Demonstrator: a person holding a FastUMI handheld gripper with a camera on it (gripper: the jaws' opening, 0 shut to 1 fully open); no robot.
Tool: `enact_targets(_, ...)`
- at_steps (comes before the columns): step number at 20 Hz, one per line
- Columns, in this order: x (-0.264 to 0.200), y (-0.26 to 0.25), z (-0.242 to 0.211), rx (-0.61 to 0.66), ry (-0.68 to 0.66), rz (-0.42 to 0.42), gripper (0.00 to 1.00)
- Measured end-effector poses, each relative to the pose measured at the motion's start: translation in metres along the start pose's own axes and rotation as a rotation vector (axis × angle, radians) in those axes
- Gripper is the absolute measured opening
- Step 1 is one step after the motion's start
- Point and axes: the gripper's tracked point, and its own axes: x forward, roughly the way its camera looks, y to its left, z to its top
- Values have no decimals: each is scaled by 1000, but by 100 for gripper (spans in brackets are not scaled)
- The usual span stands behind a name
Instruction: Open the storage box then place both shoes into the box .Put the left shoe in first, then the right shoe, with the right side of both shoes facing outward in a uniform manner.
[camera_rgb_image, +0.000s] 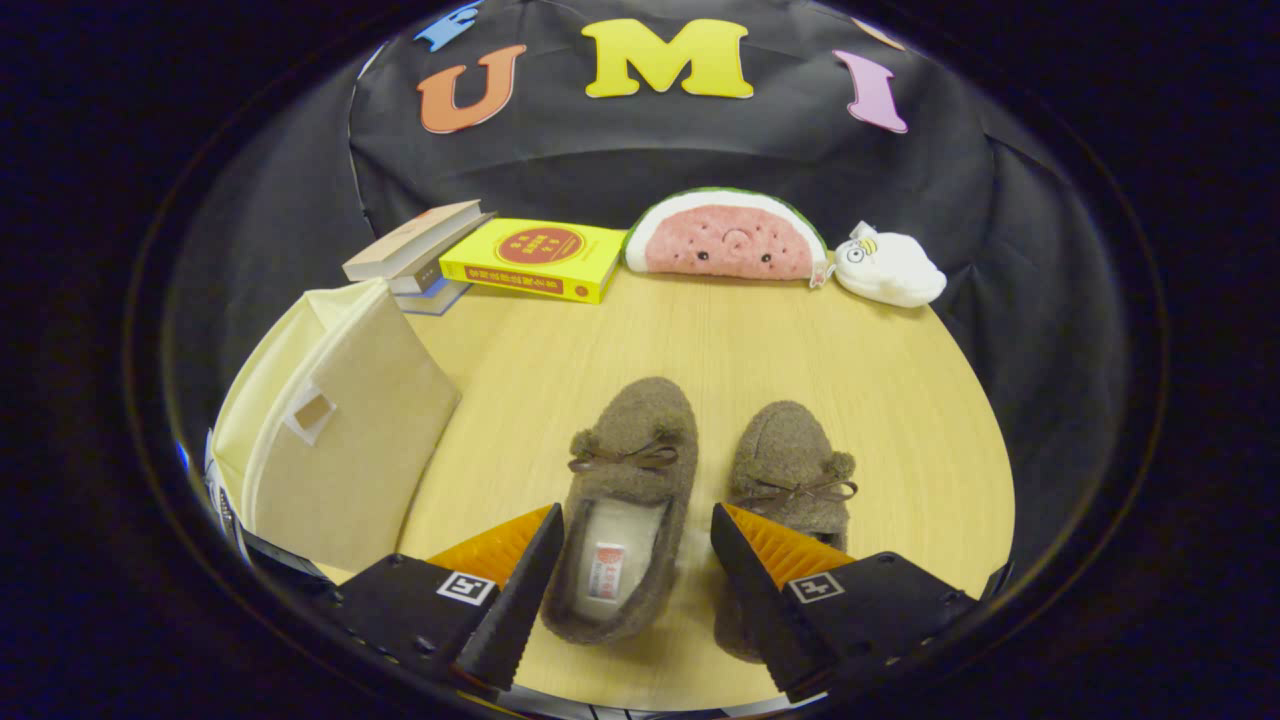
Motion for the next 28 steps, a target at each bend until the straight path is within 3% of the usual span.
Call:
enact_targets(3, 10, -8, -14, 31, 77, 25, 83)
enact_targets(7, 29, -11, -29, 114, 201, 75, 63)
enact_targets(13, 42, -5, -30, 135, 256, 109, 5)
enact_targets(15, 39, -7, -28, 158, 254, 106, 0)
enact_targets(19, 24, -12, -18, 206, 213, 92, 0)
enact_targets(28, -68, 25, 32, 239, 74, 116, 0)
